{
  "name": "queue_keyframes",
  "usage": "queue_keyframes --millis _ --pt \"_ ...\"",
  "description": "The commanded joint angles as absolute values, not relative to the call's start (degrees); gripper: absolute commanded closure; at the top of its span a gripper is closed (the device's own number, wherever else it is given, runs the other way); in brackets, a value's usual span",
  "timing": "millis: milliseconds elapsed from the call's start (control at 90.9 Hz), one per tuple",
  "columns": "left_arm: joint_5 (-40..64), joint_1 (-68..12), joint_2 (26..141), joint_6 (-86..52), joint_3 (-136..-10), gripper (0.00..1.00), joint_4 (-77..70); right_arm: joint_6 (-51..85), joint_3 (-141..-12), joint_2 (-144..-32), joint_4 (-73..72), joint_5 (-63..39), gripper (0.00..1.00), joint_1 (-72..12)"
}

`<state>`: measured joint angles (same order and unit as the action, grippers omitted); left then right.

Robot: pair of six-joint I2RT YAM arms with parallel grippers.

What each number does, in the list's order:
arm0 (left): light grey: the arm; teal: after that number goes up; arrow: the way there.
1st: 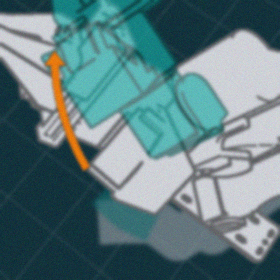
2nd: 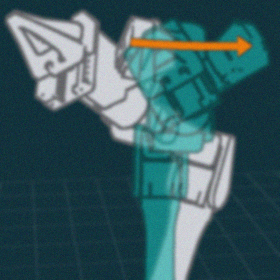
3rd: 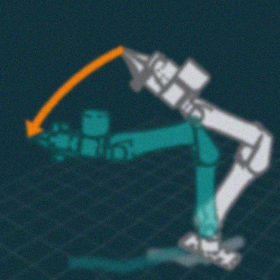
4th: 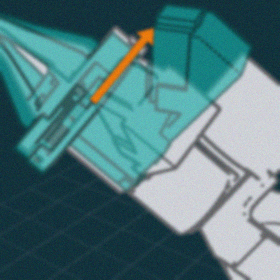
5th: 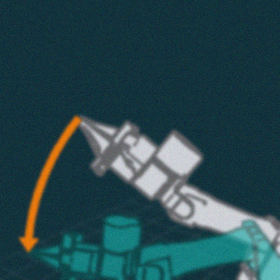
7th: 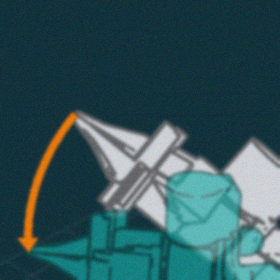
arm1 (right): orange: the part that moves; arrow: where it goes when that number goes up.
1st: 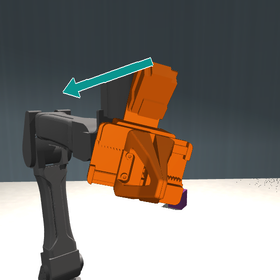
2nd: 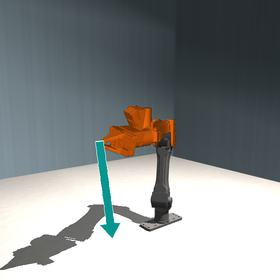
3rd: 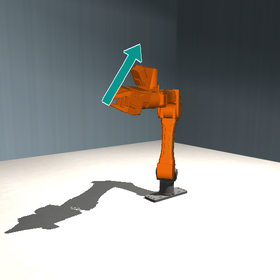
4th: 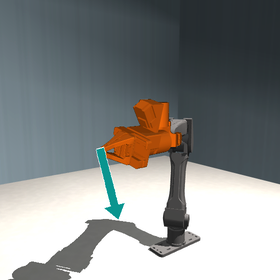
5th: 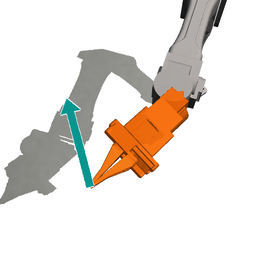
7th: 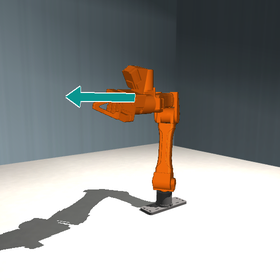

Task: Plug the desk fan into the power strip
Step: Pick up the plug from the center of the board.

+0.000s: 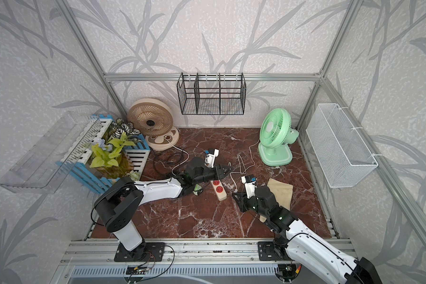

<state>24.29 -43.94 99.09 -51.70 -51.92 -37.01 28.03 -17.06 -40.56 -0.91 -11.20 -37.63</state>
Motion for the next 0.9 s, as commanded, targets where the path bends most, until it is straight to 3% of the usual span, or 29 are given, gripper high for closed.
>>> queue_keyframes --millis 0,88,385,429,528,583,660,891 --pt "23.3 -44.3 98.3 -52.4 -53.2 0.75 -35.9 28.7 -16.7 -40.0 -0.3 -12.8 1.00 -38.1" --pt "23.2 -44.5 98.0 -52.4 -54.0 0.88 -35.3 28.6 -16.6 -40.2 0.0 -13.0 1.00 -38.1" --pt "22.3 -45.3 97.5 -52.6 -55.0 0.91 -33.7 28.7 -17.3 -40.3 0.7 -13.6 1.00 -38.1" --pt "22.4 -45.4 97.4 -52.7 -55.0 0.87 -33.6 28.6 -17.7 -40.0 1.3 -13.4 1.00 -38.1" --pt "22.5 -45.4 97.4 -52.5 -55.3 0.65 -32.5 28.2 -18.4 -38.7 2.6 -12.6 1.00 -38.1" --pt "22.4 -45.5 97.4 -52.5 -55.2 0.57 -32.6 28.0 -18.9 -38.0 3.4 -12.0 1.00 -38.1" --pt "22.2 -45.5 97.7 -52.7 -55.2 0.52 -32.6 27.5 -19.6 -37.3 4.3 -11.2 1.00 -38.1" --pt "23.1 -45.5 99.9 -55.3 -55.7 0.53 -35.4 27.2 -19.8 -37.1 4.2 -11.5 1.00 -38.0"
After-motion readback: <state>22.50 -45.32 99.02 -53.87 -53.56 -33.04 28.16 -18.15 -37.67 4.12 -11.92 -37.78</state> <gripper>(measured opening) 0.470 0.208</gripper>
